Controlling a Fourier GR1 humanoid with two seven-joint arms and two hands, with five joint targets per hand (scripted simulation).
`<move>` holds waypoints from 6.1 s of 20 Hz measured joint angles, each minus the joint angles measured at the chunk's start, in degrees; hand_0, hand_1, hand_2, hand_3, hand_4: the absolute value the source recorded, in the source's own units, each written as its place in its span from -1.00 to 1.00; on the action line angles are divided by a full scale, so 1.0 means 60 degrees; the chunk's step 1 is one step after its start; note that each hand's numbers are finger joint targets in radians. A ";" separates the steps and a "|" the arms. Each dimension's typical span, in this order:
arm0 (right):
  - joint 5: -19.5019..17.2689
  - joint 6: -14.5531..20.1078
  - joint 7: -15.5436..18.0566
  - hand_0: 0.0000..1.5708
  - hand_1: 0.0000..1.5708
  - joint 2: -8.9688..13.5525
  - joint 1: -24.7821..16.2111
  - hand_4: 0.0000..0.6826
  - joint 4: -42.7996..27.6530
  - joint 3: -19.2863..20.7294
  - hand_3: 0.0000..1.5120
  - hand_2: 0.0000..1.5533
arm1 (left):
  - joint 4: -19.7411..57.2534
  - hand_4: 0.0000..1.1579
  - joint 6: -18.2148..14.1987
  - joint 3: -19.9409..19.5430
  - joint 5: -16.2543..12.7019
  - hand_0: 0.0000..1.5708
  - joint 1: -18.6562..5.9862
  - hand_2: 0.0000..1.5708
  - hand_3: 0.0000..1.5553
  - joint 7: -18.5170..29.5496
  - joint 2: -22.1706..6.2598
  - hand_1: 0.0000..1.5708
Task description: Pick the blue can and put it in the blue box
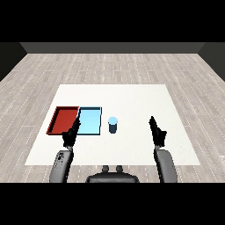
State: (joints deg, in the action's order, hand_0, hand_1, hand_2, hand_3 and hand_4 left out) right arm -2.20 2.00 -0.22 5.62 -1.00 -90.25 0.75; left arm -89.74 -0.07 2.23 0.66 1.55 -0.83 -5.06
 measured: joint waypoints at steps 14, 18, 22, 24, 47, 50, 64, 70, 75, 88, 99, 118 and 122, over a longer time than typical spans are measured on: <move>0.1655 -0.1861 0.1728 -1.00 -1.00 -0.0465 -0.1220 -1.00 -0.1403 -0.0418 -1.00 -1.00 | -0.0413 -1.00 0.0400 -0.0486 -0.0379 -1.00 -0.0117 -1.00 -1.00 0.2690 0.0183 -1.00; 0.1852 -0.2078 0.1983 -1.00 -1.00 -0.0542 -0.1215 -1.00 -0.1385 -0.0420 -1.00 -1.00 | -0.0732 -1.00 0.0587 -0.0445 -0.0429 -1.00 0.0213 -1.00 -1.00 0.3076 0.0202 -1.00; 0.2006 -0.2187 0.1903 -1.00 -1.00 -0.0529 -0.1346 -1.00 -0.1500 -0.0351 -1.00 -1.00 | -0.0593 -1.00 0.0674 -0.0538 -0.0470 -1.00 0.0094 -1.00 -1.00 0.3298 0.0226 -1.00; 0.2010 -0.2207 0.2046 -1.00 -1.00 -0.0602 -0.1081 -1.00 -0.1027 -0.0310 -1.00 -1.00 | -0.0739 -1.00 0.0673 -0.0604 -0.0509 -1.00 0.0183 -1.00 -1.00 0.3337 0.0226 -1.00; 0.3497 0.0297 0.2357 -1.00 -1.00 -0.0934 0.2498 -1.00 0.3302 -0.1442 -1.00 -1.00 | -0.0818 -1.00 0.0684 -0.0778 -0.0588 -1.00 0.0003 -1.00 -1.00 0.3216 0.0385 -1.00; 0.3701 0.0432 0.2874 -1.00 -1.00 -0.0935 0.2647 -1.00 0.3965 -0.1736 -1.00 -1.00 | -0.0853 -1.00 0.0667 -0.0810 -0.0637 -1.00 0.0005 -1.00 -1.00 0.3185 0.0412 -1.00; 0.4986 0.1412 0.3731 -1.00 -1.00 -0.0937 0.4239 -1.00 0.6104 -0.3405 -1.00 -1.00 | -0.1259 -1.00 0.0674 -0.0720 -0.0634 -1.00 0.0142 -1.00 -1.00 0.2881 0.0460 -1.00; 0.5977 0.2027 0.4123 -1.00 -1.00 -0.0937 0.5200 -1.00 0.7142 -0.4359 -1.00 -1.00 | -0.1362 -1.00 0.0594 -0.0622 -0.0575 -1.00 0.0247 -1.00 -1.00 0.2864 0.0569 -1.00; 0.6887 0.2175 0.4682 -1.00 -1.00 -0.0937 0.5751 -1.00 0.8090 -0.5105 -1.00 -1.00 | -0.1100 -1.00 0.0788 -0.0888 -0.0827 -1.00 0.0070 -1.00 -1.00 0.2929 0.0406 -1.00; 0.9160 0.2545 0.5175 -1.00 -1.00 -0.0934 0.7046 -1.00 0.9349 -0.6924 -1.00 -1.00 | -0.1301 -1.00 0.0791 -0.0861 -0.0885 -1.00 0.0249 -1.00 -1.00 0.2934 0.0484 -1.00; 1.0600 0.3283 0.4920 0.77 0.77 -0.0933 0.7724 0.26 0.9725 -0.7977 0.77 0.81 | -0.1498 -1.00 0.0944 -0.1140 -0.1204 -1.00 0.0401 -1.00 -1.00 0.2808 0.0323 -1.00; 0.9727 0.5874 0.3482 0.91 0.91 -0.0847 0.8723 0.62 1.0032 -0.9742 0.85 0.89 | -0.1139 -1.00 0.0797 -0.0922 -0.0995 -1.00 0.0185 -1.00 -1.00 0.2924 0.0551 -1.00; 0.9169 0.5933 0.3431 0.95 0.95 -0.0383 0.8776 0.67 0.9120 -0.9563 0.86 0.90 | -0.1082 -1.00 0.0708 -0.0729 -0.0791 -1.00 -0.0241 -1.00 -1.00 0.2530 0.0525 -1.00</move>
State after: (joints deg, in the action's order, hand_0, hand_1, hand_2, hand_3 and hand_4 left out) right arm 52.81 37.60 20.37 3.32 51.65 -35.53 -56.63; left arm -96.23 4.18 -2.14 -4.09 0.10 14.35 -1.91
